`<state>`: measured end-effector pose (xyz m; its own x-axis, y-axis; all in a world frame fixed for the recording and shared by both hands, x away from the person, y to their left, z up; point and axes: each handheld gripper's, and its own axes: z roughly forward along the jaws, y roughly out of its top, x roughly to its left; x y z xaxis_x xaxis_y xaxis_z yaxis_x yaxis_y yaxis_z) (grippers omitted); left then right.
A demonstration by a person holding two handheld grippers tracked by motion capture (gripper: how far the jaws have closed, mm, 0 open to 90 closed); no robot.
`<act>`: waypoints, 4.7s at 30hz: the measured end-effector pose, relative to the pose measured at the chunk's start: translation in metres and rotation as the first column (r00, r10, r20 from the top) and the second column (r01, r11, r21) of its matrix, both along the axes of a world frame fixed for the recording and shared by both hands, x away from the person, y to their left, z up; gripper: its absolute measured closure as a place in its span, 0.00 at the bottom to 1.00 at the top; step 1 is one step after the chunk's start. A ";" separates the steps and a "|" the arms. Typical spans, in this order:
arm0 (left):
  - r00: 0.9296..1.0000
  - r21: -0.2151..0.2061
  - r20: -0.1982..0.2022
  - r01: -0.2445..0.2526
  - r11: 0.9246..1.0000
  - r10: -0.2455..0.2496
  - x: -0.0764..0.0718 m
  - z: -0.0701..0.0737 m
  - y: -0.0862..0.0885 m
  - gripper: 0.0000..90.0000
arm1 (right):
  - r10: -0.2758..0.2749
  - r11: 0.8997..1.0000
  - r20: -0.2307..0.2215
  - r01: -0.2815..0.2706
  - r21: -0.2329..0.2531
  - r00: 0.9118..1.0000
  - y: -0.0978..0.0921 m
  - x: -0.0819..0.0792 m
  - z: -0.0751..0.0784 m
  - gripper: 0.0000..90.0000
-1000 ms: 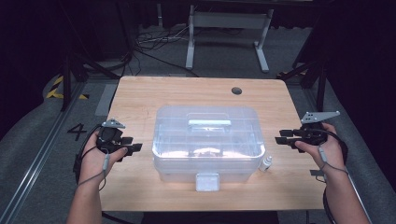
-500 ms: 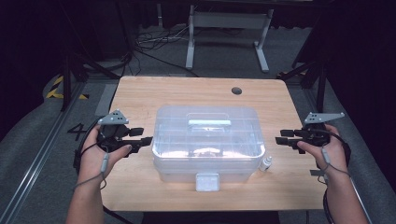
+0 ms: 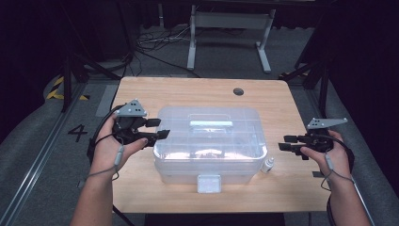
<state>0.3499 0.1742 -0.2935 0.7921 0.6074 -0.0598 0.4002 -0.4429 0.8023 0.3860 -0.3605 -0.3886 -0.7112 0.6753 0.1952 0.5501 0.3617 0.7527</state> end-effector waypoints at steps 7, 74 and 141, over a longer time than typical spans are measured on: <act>0.989 -0.032 0.060 0.139 0.990 -0.137 0.011 0.007 -0.021 0.53 | -0.009 1.000 0.000 0.009 0.008 1.000 -0.002 -0.005 0.000 0.56; 0.983 0.146 -0.071 0.181 0.973 -0.172 0.070 0.015 -0.088 0.76 | 0.022 1.000 0.096 -0.022 0.001 0.995 0.005 -0.029 0.019 0.59; 0.986 0.230 -0.137 0.123 0.965 -0.093 0.117 0.036 -0.096 0.76 | 0.185 0.962 0.267 -0.230 0.147 0.946 0.070 -0.053 0.014 1.00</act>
<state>0.4668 0.0781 -0.2580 0.8494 0.5271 -0.0263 0.4288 -0.6601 0.6168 0.3327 -0.2901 -0.3751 -0.8728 0.4787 0.0953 0.2641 0.2990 0.9170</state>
